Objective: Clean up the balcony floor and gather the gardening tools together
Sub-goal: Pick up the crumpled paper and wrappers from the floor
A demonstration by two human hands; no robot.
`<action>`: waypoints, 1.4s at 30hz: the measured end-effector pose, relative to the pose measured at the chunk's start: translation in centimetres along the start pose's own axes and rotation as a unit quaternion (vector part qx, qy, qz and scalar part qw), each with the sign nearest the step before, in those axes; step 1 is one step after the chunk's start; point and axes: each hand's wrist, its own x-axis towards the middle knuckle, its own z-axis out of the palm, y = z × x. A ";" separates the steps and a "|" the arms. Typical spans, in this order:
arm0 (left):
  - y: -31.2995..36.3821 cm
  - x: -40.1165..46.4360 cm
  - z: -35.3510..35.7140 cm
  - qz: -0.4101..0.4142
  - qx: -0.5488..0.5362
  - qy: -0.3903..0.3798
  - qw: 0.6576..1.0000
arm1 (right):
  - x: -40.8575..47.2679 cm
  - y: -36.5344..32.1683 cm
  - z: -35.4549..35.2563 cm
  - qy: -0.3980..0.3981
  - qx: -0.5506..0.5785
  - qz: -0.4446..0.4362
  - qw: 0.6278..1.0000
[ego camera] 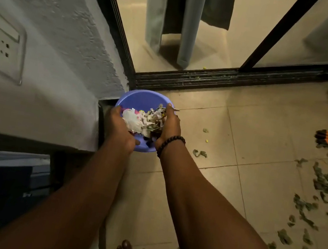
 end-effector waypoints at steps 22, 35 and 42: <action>-6.2 -15.4 -0.7 -0.030 0.275 -0.018 0.961 | -18.9 0.0 -14.7 0.095 -0.225 0.009 0.970; -5.3 -35.9 4.6 0.294 0.683 -0.230 0.628 | -41.2 -8.4 -23.4 0.176 -0.501 -0.153 0.834; -6.7 -41.3 16.1 0.368 0.715 -0.316 0.503 | -45.3 -14.5 -29.0 0.247 -0.419 -0.169 0.857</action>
